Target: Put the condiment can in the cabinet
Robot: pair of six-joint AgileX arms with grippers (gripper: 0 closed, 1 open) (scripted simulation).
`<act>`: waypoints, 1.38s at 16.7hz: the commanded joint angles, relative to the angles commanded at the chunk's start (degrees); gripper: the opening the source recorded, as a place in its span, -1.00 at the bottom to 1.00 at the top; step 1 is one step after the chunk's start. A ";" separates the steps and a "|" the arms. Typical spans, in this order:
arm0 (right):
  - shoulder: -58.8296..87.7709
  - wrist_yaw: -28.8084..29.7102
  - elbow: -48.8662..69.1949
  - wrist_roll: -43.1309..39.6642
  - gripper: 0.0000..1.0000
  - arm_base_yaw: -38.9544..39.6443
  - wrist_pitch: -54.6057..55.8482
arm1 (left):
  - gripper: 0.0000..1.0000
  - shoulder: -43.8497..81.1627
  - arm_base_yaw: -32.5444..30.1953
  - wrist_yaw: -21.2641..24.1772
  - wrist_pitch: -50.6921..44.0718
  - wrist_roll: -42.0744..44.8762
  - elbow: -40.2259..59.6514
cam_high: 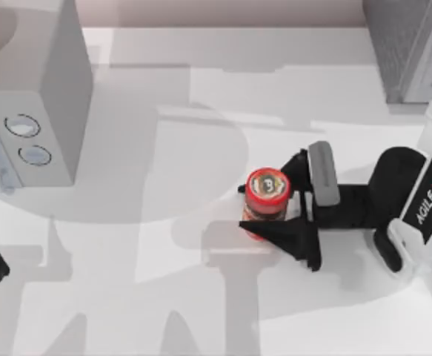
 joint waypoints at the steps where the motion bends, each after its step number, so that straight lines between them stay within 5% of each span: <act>1: 0.00 0.00 0.00 0.00 -1.00 0.00 0.00 | 1.00 0.00 0.00 0.00 0.00 0.00 0.00; 11: -2.14 -0.04 -0.12 0.15 -1.00 -0.12 -1.74 | 1.00 0.00 0.00 0.00 0.00 0.00 0.00; 23: -30.75 -0.26 -2.93 1.04 -1.00 -0.07 -26.85 | 1.00 0.00 0.00 0.00 0.00 0.00 0.00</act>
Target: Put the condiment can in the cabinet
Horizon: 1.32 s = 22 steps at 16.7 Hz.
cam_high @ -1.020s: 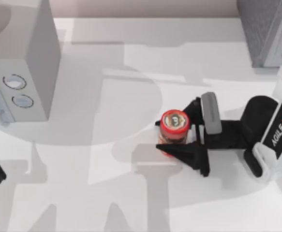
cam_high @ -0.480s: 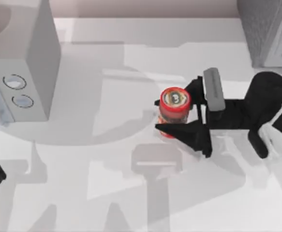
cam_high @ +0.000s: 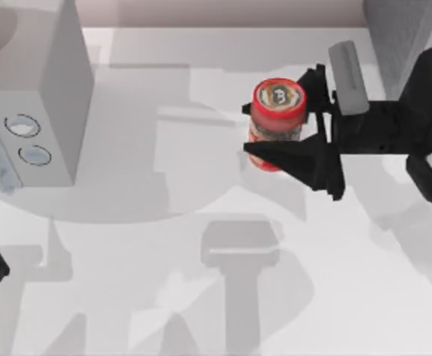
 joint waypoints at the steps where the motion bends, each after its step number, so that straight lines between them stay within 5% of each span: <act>1: -0.79 -0.02 -0.09 0.00 -1.00 0.01 -0.74 | 1.00 0.00 0.00 0.00 0.00 0.00 0.00; 11: -9.25 4.01 -7.12 0.65 -1.00 -3.49 -7.22 | 1.00 0.00 0.00 0.00 0.00 0.00 0.00; 22: -61.93 29.74 -28.23 -2.39 -1.00 -11.44 -29.04 | 1.00 0.00 0.00 0.00 0.00 0.00 0.00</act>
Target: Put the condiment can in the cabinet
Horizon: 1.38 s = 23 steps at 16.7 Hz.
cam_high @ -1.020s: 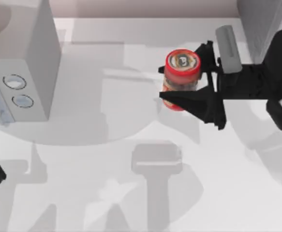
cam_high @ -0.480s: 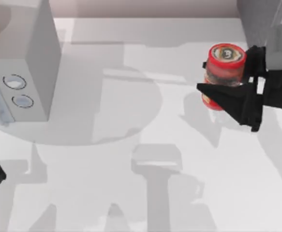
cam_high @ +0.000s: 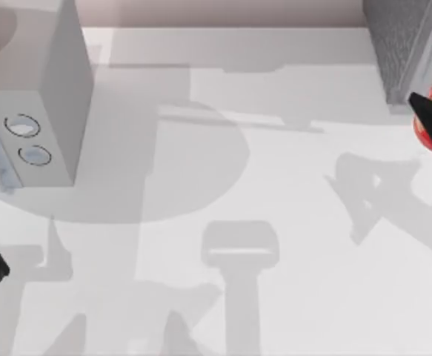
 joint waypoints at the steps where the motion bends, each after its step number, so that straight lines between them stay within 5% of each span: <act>1: -4.08 2.04 -0.89 -0.54 -1.00 -0.45 -1.14 | 1.00 0.00 0.00 0.00 0.00 0.00 0.00; 12: -49.41 36.48 -20.26 -1.49 -1.00 -5.94 -33.62 | 1.00 0.00 0.00 0.00 0.00 0.00 0.00; 23: -50.81 39.61 -21.50 -1.45 -1.00 -6.67 -37.55 | 1.00 0.00 0.00 0.00 0.00 0.00 0.00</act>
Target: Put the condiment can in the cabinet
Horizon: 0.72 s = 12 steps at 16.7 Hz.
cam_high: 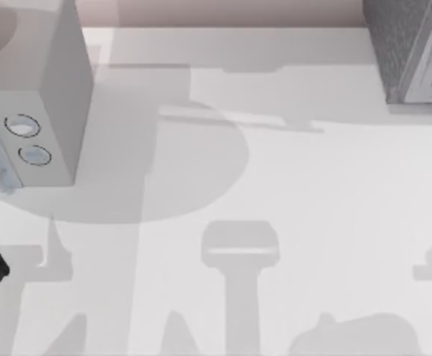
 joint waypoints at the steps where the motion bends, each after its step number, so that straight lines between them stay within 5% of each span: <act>1: 1.51 0.19 1.79 0.07 -1.00 0.27 -0.54 | 1.00 0.00 0.00 0.00 0.00 0.00 0.00; 12: 39.03 5.82 51.98 0.38 -1.00 5.46 -15.06 | 1.00 0.00 0.00 0.00 0.00 0.00 0.00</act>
